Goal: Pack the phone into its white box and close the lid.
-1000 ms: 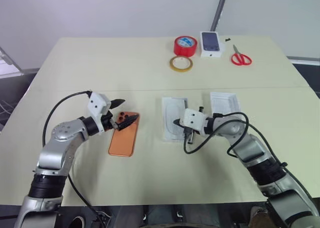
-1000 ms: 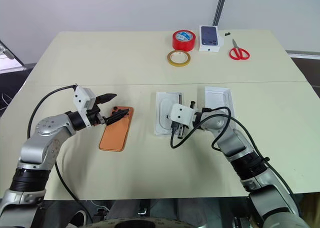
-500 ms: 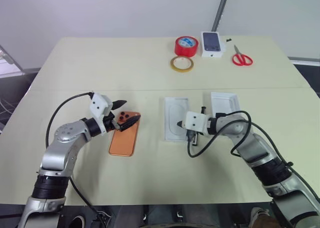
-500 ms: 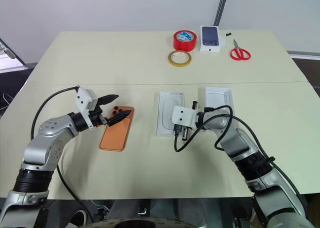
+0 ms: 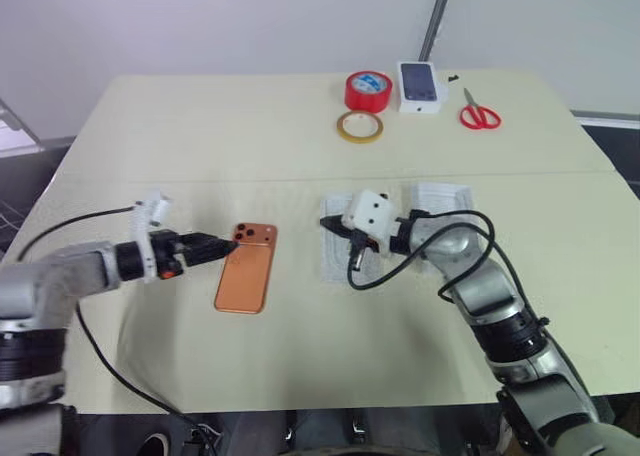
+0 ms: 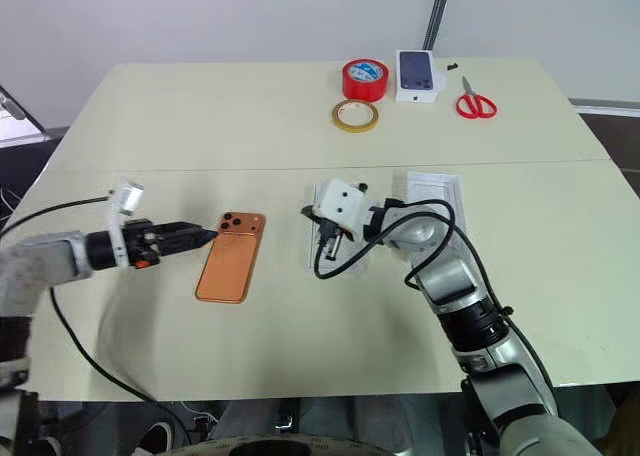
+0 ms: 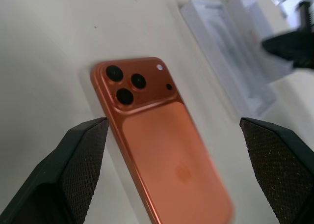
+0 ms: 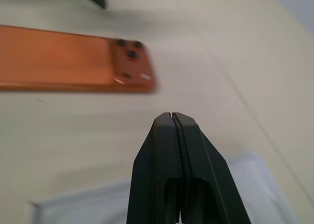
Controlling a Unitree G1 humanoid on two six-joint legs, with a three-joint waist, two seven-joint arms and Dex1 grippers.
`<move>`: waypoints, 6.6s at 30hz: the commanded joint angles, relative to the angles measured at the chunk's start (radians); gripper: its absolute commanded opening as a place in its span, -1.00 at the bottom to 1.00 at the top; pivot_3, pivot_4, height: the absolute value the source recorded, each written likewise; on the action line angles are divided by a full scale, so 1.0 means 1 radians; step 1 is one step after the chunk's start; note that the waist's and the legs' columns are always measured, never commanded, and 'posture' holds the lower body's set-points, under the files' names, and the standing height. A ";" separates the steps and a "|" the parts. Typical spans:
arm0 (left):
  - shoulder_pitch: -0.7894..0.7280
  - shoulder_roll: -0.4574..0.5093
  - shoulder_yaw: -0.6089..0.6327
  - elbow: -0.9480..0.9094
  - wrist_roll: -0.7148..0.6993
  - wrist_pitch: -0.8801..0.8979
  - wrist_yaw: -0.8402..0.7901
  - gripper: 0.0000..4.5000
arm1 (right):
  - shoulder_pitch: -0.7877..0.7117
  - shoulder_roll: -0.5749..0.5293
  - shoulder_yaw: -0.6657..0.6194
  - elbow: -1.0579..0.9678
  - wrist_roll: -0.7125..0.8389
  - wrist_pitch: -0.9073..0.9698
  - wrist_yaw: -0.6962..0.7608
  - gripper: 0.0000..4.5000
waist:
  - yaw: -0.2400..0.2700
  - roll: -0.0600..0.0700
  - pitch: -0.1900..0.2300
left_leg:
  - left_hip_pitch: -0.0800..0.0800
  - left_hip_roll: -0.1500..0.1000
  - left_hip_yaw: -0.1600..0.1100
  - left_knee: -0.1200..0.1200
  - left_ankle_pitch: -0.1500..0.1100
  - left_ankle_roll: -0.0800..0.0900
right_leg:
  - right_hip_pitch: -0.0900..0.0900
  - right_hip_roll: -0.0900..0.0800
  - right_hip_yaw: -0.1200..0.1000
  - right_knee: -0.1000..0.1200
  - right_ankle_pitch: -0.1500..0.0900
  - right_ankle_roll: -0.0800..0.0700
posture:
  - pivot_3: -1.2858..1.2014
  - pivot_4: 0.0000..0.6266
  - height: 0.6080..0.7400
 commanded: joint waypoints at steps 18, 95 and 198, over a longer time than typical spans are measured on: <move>0.027 -0.056 -0.094 0.048 0.037 0.135 0.090 1.00 | -0.254 0.186 0.284 0.375 -0.153 0.055 0.061 -0.98 | -0.002 0.005 -0.006 | -0.006 0.000 0.000 0.002 0.002 -0.003 | -0.009 0.000 0.000 0.005 0.000 0.000 | 0.03 -0.52 1.00; -0.104 -0.457 0.350 0.126 -0.196 0.361 0.332 -1.00 | 0.084 -0.206 -0.080 -0.116 0.242 0.024 0.351 0.75 | 0.003 0.002 -0.009 | -0.011 -0.002 -0.001 -0.006 0.001 -0.003 | -0.012 -0.002 0.000 -0.005 0.000 0.000 | 0.03 -0.52 1.00; -0.418 -0.370 -0.026 0.072 -0.014 0.095 0.375 0.44 | 0.126 -0.210 -0.177 0.052 0.155 -0.118 0.073 0.54 | 0.005 -0.004 -0.005 | -0.008 -0.001 -0.001 0.003 0.008 -0.013 | -0.010 0.000 0.000 0.004 0.001 0.000 | 0.03 -0.52 1.00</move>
